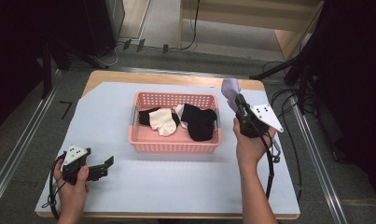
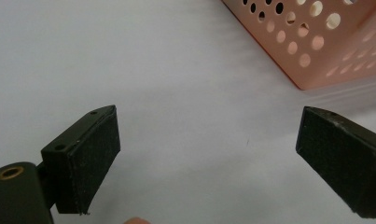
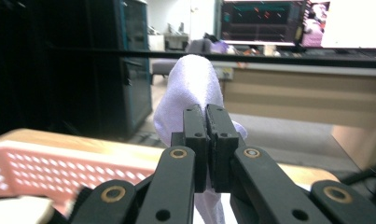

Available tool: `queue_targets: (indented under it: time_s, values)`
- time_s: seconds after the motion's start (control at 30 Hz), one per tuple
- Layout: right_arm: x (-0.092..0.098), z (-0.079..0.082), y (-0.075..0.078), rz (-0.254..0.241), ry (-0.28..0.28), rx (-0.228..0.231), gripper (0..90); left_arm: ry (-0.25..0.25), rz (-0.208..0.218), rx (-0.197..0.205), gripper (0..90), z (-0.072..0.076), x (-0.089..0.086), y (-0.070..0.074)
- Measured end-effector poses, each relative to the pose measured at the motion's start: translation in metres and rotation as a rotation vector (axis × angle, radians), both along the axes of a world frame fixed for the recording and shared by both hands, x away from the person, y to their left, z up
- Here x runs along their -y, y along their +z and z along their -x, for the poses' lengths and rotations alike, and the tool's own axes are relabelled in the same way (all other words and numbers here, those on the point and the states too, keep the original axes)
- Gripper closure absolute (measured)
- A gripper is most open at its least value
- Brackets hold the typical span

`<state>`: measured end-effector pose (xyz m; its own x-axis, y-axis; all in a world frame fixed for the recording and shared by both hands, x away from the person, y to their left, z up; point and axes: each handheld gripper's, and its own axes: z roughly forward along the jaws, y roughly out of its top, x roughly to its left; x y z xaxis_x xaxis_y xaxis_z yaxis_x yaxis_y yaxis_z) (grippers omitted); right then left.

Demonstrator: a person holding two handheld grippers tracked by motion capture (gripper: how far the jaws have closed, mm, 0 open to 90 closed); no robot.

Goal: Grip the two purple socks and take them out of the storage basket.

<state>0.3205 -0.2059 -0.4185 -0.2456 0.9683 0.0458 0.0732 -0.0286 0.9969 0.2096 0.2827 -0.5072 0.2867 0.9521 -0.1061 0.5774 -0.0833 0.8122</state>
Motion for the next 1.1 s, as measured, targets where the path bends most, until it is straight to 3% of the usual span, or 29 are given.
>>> queue_targets:
  time_s: [0.17, 0.47, 0.57, 0.63, 0.67, 0.73, 0.9, 0.97, 1.1]
  values:
    - [0.019, 0.0, -0.022, 0.019, -0.052, -0.066, 88.1, 0.001, -0.001, -0.001, 7.2, 0.0, 0.0, 0.0]
    - [0.046, -0.002, -0.06, 0.002, -0.183, -0.204, 87.5, 0.002, -0.003, -0.003, 7.3, 0.0, 0.0, 0.0]
    - [0.048, -0.002, -0.064, -0.036, -0.223, -0.266, 75.2, 0.002, -0.004, -0.003, 7.3, 0.0, 0.0, 0.0]
    - [0.046, -0.001, -0.062, -0.09, -0.202, -0.267, 66.7, 0.002, -0.003, -0.003, 7.2, 0.0, 0.0, 0.0]
    - [0.04, 0.001, -0.057, -0.138, -0.154, -0.244, 62.3, 0.003, -0.003, -0.003, 7.2, 0.0, 0.0, 0.0]
    - [0.036, 0.001, -0.054, -0.154, -0.127, -0.243, 61.5, 0.001, -0.004, -0.003, 7.3, 0.0, 0.0, 0.0]
    - [0.006, 0.0, -0.042, -0.13, 0.018, -0.223, 60.6, 0.0, 0.0, 0.001, 7.3, 0.0, 0.0, 0.0]
    - [-0.007, -0.001, -0.039, -0.121, 0.066, -0.236, 60.2, -0.001, 0.0, 0.001, 7.2, 0.0, 0.0, 0.0]
    - [-0.028, -0.006, -0.037, -0.062, 0.073, -0.265, 61.0, -0.002, 0.003, 0.001, 7.3, 0.0, 0.0, 0.0]
